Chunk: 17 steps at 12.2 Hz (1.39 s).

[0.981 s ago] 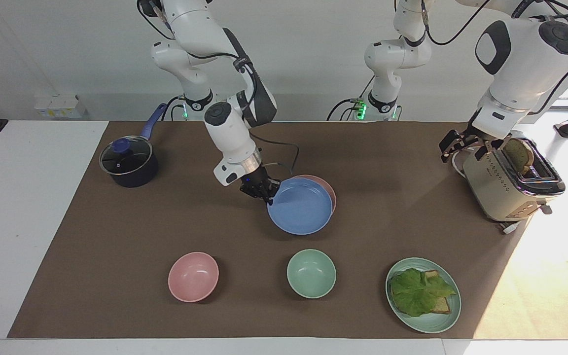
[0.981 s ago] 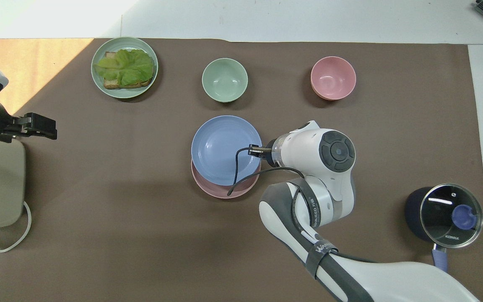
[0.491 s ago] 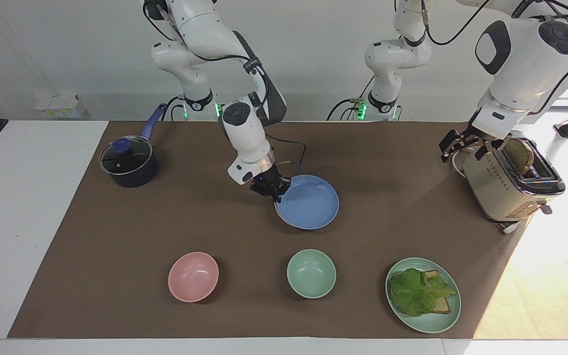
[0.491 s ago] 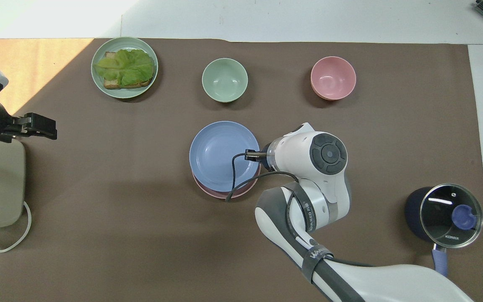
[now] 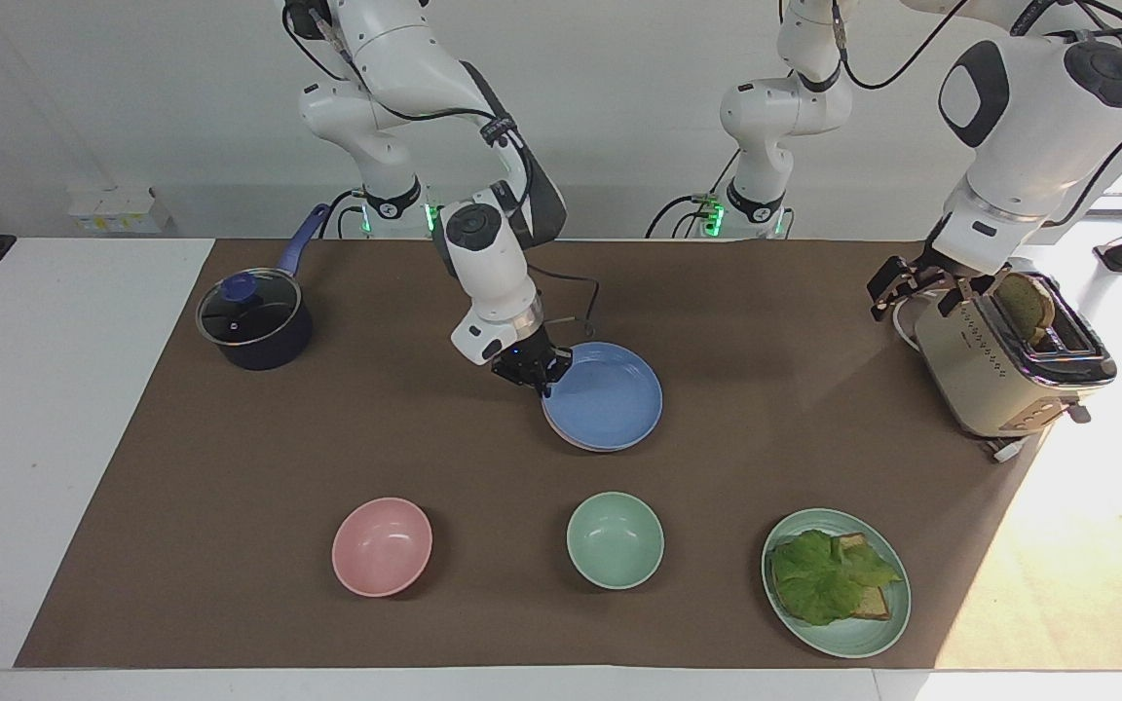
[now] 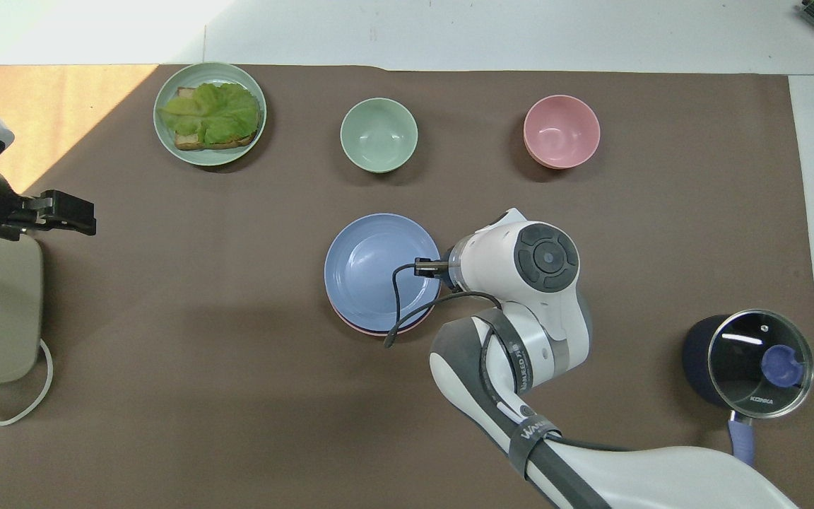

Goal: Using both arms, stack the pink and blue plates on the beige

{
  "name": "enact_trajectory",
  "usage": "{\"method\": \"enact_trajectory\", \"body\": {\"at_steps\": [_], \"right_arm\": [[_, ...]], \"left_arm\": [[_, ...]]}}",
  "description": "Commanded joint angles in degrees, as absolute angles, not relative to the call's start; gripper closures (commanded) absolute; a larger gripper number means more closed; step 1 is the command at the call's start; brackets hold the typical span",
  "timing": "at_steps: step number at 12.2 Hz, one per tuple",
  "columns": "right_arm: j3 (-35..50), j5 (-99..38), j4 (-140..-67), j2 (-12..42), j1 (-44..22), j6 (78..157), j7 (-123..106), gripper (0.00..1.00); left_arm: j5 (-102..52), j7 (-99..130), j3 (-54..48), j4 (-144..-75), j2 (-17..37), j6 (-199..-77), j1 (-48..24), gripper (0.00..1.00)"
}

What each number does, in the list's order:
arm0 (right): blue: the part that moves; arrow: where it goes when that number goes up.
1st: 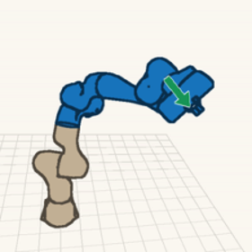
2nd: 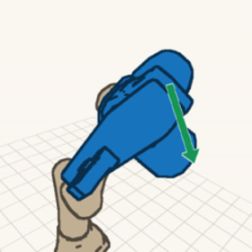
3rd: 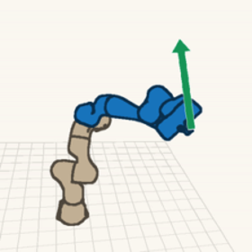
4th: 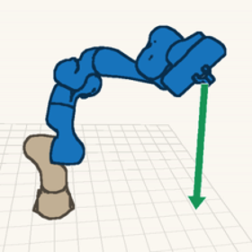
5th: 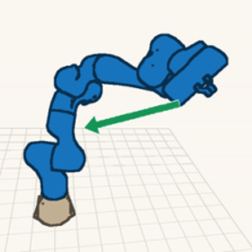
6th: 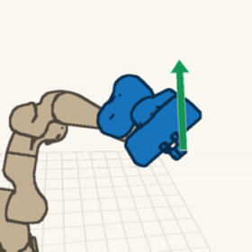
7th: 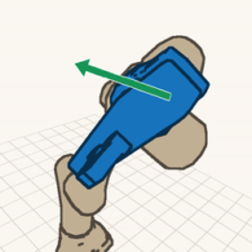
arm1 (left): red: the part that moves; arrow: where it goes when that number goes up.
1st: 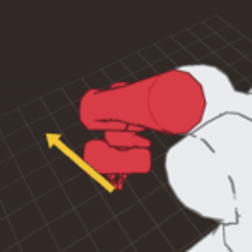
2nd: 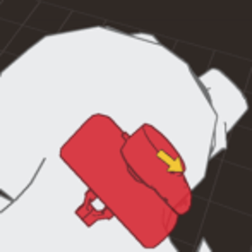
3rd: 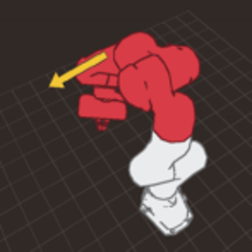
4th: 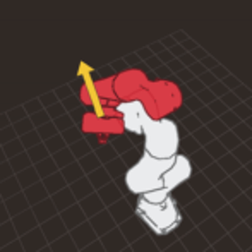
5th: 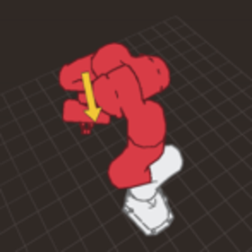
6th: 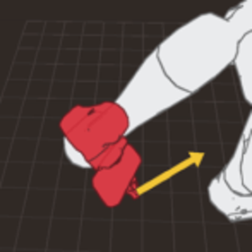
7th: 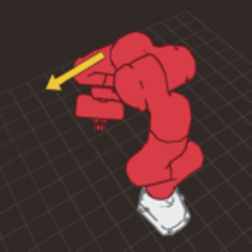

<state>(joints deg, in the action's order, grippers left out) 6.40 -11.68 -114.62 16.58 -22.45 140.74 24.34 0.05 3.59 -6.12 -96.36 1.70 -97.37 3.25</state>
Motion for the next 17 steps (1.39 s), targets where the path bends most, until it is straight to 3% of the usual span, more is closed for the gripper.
{"method": "enact_trajectory", "body": {"at_steps": [1,5,12,17], "right_arm": [[6.3,-10.1,-113.1,16.1,-22.5,137.4,25.7,0.0],[5.4,-7.7,-104.4,14.0,-19.4,122.2,26.2,0.0],[5.4,2.1,-102.7,3.0,-2.7,114.0,18.8,0.0],[5.4,3.3,-89.1,2.0,1.2,95.0,10.6,0.0]], "left_arm": [[0.6,3.5,-6.2,-98.2,0.1,-97.6,3.3,0.0],[0.6,3.6,-6.2,-98.2,0.1,-97.6,3.3,0.0],[0.6,3.7,-6.2,-98.2,0.1,-97.6,3.3,0.0],[0.6,3.7,-6.2,-98.2,0.1,-97.6,3.3,0.0]]}}
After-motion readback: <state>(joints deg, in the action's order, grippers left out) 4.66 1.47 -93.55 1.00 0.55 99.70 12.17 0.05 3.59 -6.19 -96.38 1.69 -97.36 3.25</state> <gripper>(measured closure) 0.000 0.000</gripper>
